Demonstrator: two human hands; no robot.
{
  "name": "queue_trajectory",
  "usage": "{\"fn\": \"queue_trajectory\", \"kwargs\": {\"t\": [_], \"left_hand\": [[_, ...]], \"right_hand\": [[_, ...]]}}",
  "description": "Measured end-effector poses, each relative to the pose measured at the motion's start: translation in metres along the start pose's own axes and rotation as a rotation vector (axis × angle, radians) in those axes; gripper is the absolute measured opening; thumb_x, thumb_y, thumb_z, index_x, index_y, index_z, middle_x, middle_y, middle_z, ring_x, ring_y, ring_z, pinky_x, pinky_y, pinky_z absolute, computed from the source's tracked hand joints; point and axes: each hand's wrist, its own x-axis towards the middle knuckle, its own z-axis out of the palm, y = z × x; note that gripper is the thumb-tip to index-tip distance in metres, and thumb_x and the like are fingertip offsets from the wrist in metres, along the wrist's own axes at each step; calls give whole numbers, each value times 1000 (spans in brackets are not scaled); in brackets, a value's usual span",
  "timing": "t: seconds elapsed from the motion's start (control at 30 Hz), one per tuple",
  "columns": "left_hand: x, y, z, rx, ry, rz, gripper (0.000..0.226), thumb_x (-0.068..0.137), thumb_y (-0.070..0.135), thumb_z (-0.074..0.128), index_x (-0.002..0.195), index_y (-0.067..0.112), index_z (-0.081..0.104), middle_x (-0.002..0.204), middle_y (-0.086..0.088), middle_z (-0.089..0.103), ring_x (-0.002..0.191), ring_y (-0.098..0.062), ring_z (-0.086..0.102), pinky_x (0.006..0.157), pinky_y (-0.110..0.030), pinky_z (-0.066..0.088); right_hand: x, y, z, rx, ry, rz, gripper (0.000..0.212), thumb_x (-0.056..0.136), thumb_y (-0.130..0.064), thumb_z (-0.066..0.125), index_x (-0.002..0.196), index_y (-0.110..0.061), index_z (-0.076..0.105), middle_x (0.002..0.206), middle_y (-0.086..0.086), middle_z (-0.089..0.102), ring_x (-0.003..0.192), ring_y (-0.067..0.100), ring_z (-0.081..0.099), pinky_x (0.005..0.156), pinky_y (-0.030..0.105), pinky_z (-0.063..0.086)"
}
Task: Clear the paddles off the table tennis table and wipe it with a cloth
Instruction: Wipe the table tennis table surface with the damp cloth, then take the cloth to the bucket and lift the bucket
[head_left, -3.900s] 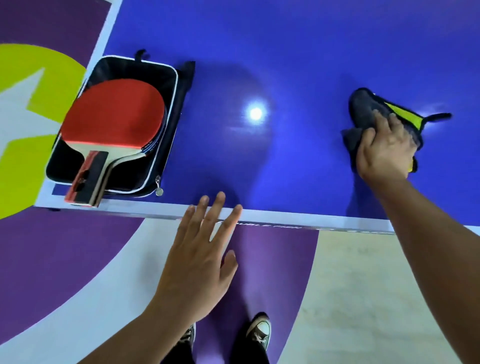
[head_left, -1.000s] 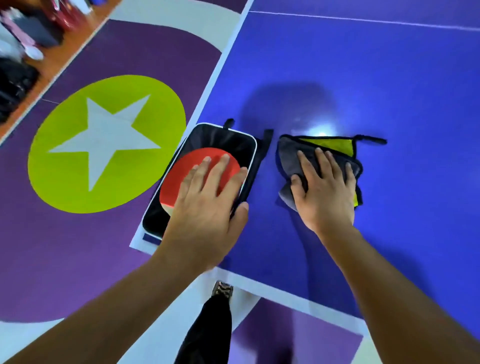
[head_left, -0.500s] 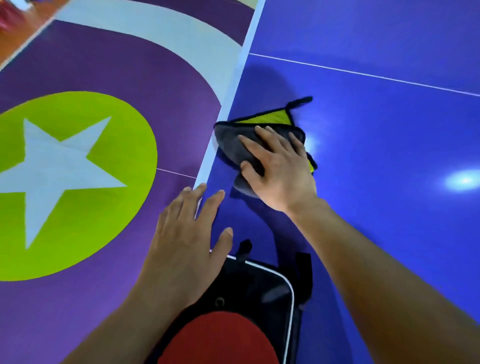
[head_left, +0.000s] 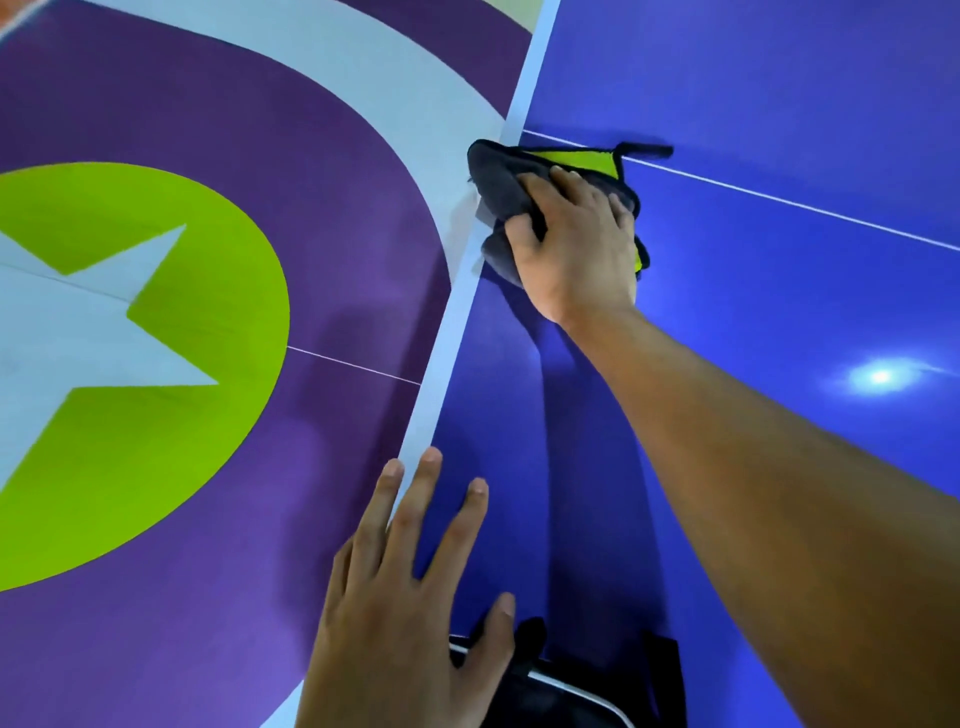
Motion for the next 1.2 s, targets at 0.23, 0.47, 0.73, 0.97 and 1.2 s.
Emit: {"fn": "queue_trajectory", "kwargs": {"t": [0.23, 0.47, 0.73, 0.97, 1.2], "left_hand": [[-1, 3, -4, -39, -57, -37, 74, 79, 56, 54, 149, 32, 46, 165, 2, 27, 151, -25, 28, 94, -42, 50], [-3, 4, -43, 107, -245, -54, 74, 91, 66, 21, 158, 36, 22, 168, 2, 10, 153, -21, 17, 117, -39, 27], [-58, 4, -113, 109, -222, -176, 52, 93, 39, 51, 143, 26, 49, 150, -3, 42, 128, -28, 47, 106, -42, 36], [-116, -16, -184, 220, -190, -162, 52, 75, 32, 63, 125, 19, 67, 138, -13, 57, 114, -35, 62, 93, -49, 53], [-117, -73, -272, 190, -107, -124, 50, 80, 31, 68, 129, 22, 65, 143, -9, 55, 124, -33, 57, 100, -49, 49]], "right_hand": [[-45, -9, -19, 39, -92, 25, 57, 95, -47, 37, 148, -31, 47, 159, 1, 40, 145, 25, 33, 125, 47, 13], [-129, -10, -69, 39, -422, -39, 75, 89, -48, 50, 159, -31, 29, 169, 2, 20, 156, 20, 14, 128, 46, 8], [-220, -36, -106, -249, -431, -5, 56, 92, -30, 69, 141, -25, 42, 133, 4, 49, 124, 33, 47, 101, 48, 44], [-245, -80, -150, -300, -346, -4, 58, 94, -13, 57, 147, -24, 36, 131, 5, 56, 122, 31, 52, 98, 45, 43], [-249, -196, -186, -101, -172, 0, 42, 81, -18, 71, 121, -18, 59, 100, 7, 65, 96, 35, 59, 82, 43, 35]]}}
